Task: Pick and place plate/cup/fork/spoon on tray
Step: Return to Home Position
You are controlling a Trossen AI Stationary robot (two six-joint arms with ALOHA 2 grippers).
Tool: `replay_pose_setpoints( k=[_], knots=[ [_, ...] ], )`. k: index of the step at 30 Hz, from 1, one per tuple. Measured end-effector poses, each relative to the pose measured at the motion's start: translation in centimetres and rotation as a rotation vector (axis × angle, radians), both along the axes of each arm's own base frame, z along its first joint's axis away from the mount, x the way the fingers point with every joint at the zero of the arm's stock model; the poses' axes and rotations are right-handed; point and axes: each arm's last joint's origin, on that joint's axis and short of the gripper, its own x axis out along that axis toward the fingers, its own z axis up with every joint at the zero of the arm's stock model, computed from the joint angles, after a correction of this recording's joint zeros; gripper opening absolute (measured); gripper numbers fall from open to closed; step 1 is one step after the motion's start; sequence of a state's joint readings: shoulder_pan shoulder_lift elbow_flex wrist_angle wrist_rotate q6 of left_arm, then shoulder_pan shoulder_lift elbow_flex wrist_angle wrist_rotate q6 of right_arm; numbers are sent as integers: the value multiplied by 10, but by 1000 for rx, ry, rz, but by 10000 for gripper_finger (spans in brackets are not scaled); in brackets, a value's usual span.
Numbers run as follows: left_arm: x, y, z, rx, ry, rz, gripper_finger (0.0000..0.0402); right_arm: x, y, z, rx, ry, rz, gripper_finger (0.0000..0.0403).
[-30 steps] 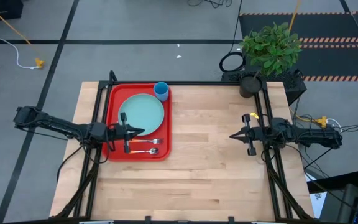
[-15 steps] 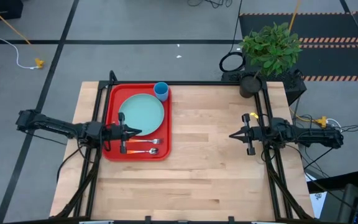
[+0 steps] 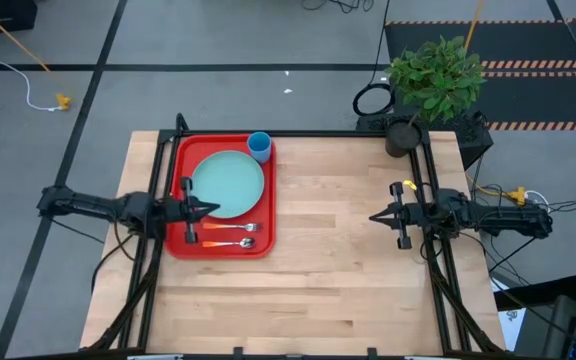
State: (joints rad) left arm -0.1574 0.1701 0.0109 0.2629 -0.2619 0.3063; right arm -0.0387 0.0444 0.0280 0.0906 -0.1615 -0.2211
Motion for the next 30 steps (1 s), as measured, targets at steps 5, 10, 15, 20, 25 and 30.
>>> replay_pose_setpoints(
  k=[5, 10, 15, 20, 25, 30],
  knots=[
    [-8, 1, -1, -3, -10, 0, 7, 0, 0, 0, 0, -2, -1, 0],
    [-10, 2, -3, -4, 9, 0, 7, 0, 0, 0, 0, -3, -2, 0],
    [-10, 2, -6, -34, 36, -3, 6, 0, 0, 0, 0, -3, -3, 0],
    [-10, 2, -7, -38, 45, -7, 9, 0, 0, 0, 0, -4, -3, 0],
    [-10, 2, -7, -28, 48, -4, 15, 0, 0, 0, 0, -4, -3, 0],
    [-10, 3, -7, -15, 50, 10, 4, 0, 0, 0, 0, -4, -3, 0]
  ],
)
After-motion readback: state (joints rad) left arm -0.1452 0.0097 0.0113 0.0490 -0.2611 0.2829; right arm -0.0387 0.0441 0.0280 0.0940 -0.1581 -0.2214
